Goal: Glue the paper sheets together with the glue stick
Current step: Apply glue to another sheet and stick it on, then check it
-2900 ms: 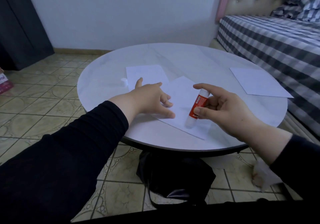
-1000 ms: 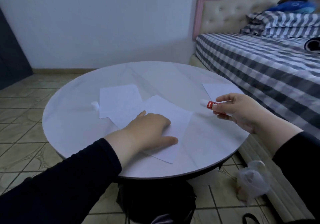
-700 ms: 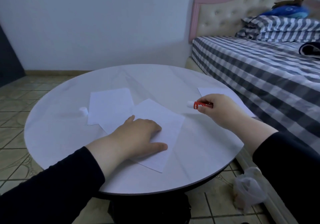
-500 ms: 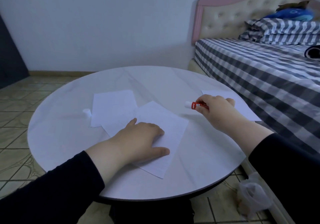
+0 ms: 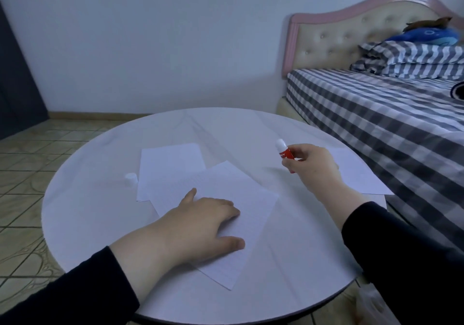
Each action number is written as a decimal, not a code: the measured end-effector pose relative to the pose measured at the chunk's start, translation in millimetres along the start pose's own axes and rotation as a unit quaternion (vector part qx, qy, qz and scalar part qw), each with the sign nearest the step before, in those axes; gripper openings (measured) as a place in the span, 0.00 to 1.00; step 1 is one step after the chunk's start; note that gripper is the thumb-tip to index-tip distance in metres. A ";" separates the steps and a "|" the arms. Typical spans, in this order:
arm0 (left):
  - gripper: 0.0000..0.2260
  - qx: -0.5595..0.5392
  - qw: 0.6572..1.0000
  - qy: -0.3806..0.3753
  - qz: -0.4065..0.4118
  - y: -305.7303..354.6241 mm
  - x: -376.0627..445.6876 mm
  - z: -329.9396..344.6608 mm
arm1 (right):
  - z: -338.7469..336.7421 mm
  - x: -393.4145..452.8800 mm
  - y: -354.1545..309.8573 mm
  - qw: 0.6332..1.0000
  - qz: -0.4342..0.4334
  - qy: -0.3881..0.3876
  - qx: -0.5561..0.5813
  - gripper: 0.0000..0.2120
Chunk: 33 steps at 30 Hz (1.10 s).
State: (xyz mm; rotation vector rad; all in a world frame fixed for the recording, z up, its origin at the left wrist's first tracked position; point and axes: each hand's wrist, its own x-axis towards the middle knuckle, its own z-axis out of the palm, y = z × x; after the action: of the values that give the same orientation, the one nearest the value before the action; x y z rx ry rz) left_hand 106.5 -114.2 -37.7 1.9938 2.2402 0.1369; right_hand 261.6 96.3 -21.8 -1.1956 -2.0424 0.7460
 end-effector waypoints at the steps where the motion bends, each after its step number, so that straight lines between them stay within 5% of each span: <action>1: 0.25 -0.002 1.000 -0.003 0.001 -0.9 -0.9 0.3 | 4.1 2.5 3.4 0.999 0.008 0.011 0.034 0.08; 6: 0.29 -0.006 1.000 -0.012 0.001 -8.3 -2.7 2.3 | 12.9 4.8 13.1 0.987 0.032 0.052 0.148 0.08; 19: 0.30 -0.013 1.000 -0.010 0.003 -9.7 -4.8 2.6 | 13.8 -3.2 23.5 0.987 0.041 0.061 0.145 0.11; 25: 0.29 -0.040 0.999 -0.010 0.010 -15.9 -5.0 4.2 | 3.8 -22.3 25.6 0.986 0.048 0.051 0.149 0.21; 29: 0.26 -0.082 0.996 -0.006 0.013 -22.4 -7.8 0.1 | 5.9 -58.3 16.0 0.997 -0.034 0.044 0.060 0.08; 33: 0.21 -0.097 0.995 0.035 -0.017 -37.1 -9.8 -13.4 | 21.9 -79.1 -1.6 0.986 -0.134 -0.087 -0.042 0.08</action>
State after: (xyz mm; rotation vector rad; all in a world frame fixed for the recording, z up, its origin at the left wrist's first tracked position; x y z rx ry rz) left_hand 69.0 -128.0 -30.1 1.8771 2.2056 0.4089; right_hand 273.7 21.7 -53.7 -0.8992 -2.3405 0.6566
